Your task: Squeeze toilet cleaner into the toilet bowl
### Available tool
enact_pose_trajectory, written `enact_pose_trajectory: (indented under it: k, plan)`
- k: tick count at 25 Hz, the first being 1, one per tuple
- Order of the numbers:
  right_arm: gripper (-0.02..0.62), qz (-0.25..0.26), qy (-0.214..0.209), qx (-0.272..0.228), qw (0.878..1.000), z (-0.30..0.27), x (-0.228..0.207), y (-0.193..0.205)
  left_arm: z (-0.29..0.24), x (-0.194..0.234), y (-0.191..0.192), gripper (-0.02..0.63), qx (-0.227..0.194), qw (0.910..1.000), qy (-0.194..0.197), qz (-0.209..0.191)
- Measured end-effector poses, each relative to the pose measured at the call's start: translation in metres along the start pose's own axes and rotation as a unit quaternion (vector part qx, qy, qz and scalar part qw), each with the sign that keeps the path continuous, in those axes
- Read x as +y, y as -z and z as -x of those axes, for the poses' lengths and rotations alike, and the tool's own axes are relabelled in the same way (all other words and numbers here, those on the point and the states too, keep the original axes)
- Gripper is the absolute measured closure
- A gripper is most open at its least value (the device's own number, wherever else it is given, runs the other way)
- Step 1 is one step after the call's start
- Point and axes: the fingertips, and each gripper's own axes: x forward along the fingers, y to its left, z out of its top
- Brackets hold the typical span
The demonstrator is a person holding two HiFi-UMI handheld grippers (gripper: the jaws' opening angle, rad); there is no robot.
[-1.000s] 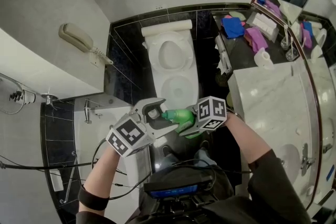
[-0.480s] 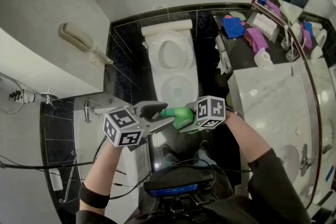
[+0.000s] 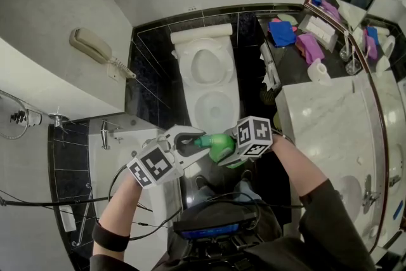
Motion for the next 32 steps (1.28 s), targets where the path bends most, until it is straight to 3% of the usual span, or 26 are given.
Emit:
enact_pose_trajectory:
  k: [3,5,7,9,11,15,17,19,21,24,26,29,32]
  plan:
    - [0.408,-0.001,-0.018,0.001,1.0,-0.004,0.006,0.001,-0.001,-0.01,0.009,0.479,0.015,0.9915,-0.011,-0.129]
    - [0.408,-0.003,-0.025,-0.003,1.0,-0.005,0.009,0.0,-0.001,-0.013,0.008,0.478,0.022,0.9758,-0.031,-0.215]
    - [0.408,-0.006,-0.03,-0.008,0.999,-0.005,0.01,-0.001,0.0,-0.014,0.003,0.477,0.03,0.9594,-0.053,-0.275]
    - [0.408,-0.009,-0.035,-0.012,0.999,-0.005,0.012,-0.001,-0.001,-0.016,0.003,0.477,0.034,0.9475,-0.067,-0.311]
    - [0.408,-0.011,-0.039,-0.013,0.999,-0.005,0.014,0.0,-0.002,-0.017,0.004,0.476,0.036,0.9412,-0.073,-0.328]
    - [0.408,-0.014,-0.043,-0.013,0.999,-0.005,0.016,0.002,-0.004,-0.018,0.006,0.472,0.038,0.9387,-0.077,-0.334]
    - [0.408,-0.015,-0.041,-0.015,0.999,-0.005,0.016,0.001,-0.007,-0.02,0.007,0.44,0.04,0.9451,-0.073,-0.316]
    - [0.408,-0.015,-0.037,-0.017,0.999,-0.005,0.014,0.0,-0.011,-0.021,0.005,0.319,0.034,0.9567,-0.069,-0.281]
    - [0.407,-0.015,-0.029,-0.015,0.999,-0.003,0.011,0.002,-0.011,-0.02,0.0,0.249,0.013,0.971,-0.069,-0.229]
    - [0.407,-0.017,-0.01,-0.01,1.0,0.0,0.003,0.005,-0.008,-0.012,0.001,0.249,-0.024,0.9901,-0.062,-0.123]
    - [0.407,-0.017,0.008,-0.01,1.0,0.003,-0.005,0.005,-0.006,-0.001,-0.002,0.249,-0.042,0.9966,-0.059,-0.041]
    - [0.407,-0.015,0.04,-0.013,0.999,0.006,-0.018,0.004,0.0,0.017,0.001,0.25,-0.062,0.9925,-0.058,0.088]
    - [0.407,-0.01,0.065,-0.013,0.998,0.008,-0.029,0.0,0.006,0.032,0.003,0.264,-0.091,0.9761,-0.047,0.192]
